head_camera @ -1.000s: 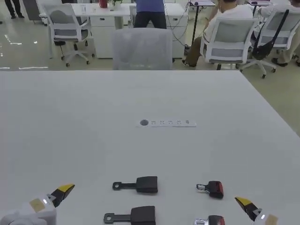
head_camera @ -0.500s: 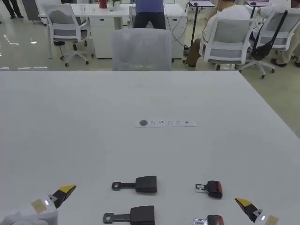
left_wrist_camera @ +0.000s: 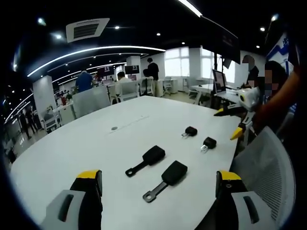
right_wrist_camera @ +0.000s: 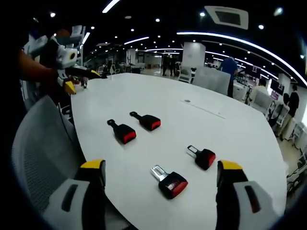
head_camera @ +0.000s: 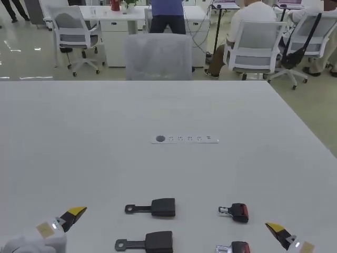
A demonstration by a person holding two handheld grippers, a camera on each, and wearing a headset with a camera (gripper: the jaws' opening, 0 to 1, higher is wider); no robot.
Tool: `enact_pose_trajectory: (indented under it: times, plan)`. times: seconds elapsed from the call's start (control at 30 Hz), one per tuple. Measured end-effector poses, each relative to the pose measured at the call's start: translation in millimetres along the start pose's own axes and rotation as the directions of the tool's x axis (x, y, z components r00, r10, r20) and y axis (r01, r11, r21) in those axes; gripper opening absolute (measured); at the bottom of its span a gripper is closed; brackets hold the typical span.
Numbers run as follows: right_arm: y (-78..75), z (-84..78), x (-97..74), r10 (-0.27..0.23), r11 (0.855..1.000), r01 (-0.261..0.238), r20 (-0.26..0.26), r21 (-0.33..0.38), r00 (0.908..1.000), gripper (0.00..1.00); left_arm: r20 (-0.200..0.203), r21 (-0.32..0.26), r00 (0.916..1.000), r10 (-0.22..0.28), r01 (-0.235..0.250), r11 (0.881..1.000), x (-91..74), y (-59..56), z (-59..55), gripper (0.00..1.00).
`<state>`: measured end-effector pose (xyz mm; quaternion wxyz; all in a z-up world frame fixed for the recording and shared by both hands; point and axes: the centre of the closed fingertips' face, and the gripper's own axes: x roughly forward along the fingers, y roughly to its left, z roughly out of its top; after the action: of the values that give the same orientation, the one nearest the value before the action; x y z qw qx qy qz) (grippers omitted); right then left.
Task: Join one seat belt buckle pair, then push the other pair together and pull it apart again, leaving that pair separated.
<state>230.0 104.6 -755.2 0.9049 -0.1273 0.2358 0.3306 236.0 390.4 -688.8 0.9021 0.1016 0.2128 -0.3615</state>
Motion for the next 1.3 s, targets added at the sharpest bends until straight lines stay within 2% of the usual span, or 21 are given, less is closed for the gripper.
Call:
enact_pose_trajectory:
  times: [0.03, 0.13, 0.33, 0.43, 0.57, 0.87, 1.3]
  plan:
    - [-0.1, -0.5, -0.3, 0.0, 1.0, 0.0, -0.001, 0.001, 1.0, 0.98, 0.015, -0.017, 0.9999, 0.001, -0.001, 1.0, -0.9, 0.3, 3.5, 1.0]
    - [-0.5, -1.3, -0.9, 0.0, 1.0, 0.0, -0.003, 0.001, 1.0, 0.98, 0.003, 0.002, 1.0, 0.008, -0.008, 1.0, -0.9, 2.1, 2.0, 1.0]
    - [-0.4, -3.1, -1.5, -0.003, 1.0, 0.003, -0.007, -0.002, 1.0, 0.98, 0.005, -0.005, 1.0, 0.005, -0.005, 1.0, -0.5, 0.6, 0.9, 1.0]
    - [0.4, -4.4, -2.0, 0.0, 1.0, 0.0, -0.012, -0.004, 0.9999, 0.98, -0.007, 0.004, 1.0, -0.001, 0.001, 1.0, 0.2, -1.8, -2.3, 1.0]
    - [1.2, -6.1, -3.2, 0.001, 1.0, -0.001, -0.017, -0.002, 0.9999, 0.98, 0.005, -0.005, 1.0, -0.003, 0.003, 1.0, 1.2, -2.6, 0.3, 1.0]
    - [2.5, -7.1, -2.2, 0.004, 1.0, -0.005, -0.016, -0.004, 0.9999, 0.97, 0.002, -0.007, 0.9999, -0.016, 0.016, 1.0, 6.5, -4.3, 1.8, 1.0]
    - [-0.5, -9.8, -2.8, 0.006, 1.0, -0.006, -0.027, -0.001, 0.9996, 0.97, -0.015, -0.005, 0.9996, -0.023, 0.023, 1.0, 8.4, -4.3, -2.5, 1.0]
